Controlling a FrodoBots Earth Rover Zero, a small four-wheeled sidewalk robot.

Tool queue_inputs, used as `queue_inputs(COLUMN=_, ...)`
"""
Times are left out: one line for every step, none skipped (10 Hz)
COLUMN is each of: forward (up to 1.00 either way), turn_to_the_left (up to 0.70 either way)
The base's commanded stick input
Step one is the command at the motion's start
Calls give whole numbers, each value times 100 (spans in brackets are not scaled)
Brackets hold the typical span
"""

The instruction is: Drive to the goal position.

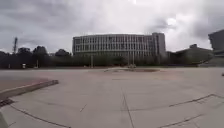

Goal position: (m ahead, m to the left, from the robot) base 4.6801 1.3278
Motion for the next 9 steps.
queue_inputs(forward=70, turn_to_the_left=0)
queue_inputs(forward=70, turn_to_the_left=0)
queue_inputs(forward=70, turn_to_the_left=0)
queue_inputs(forward=70, turn_to_the_left=0)
queue_inputs(forward=70, turn_to_the_left=0)
queue_inputs(forward=70, turn_to_the_left=0)
queue_inputs(forward=70, turn_to_the_left=0)
queue_inputs(forward=70, turn_to_the_left=0)
queue_inputs(forward=70, turn_to_the_left=0)
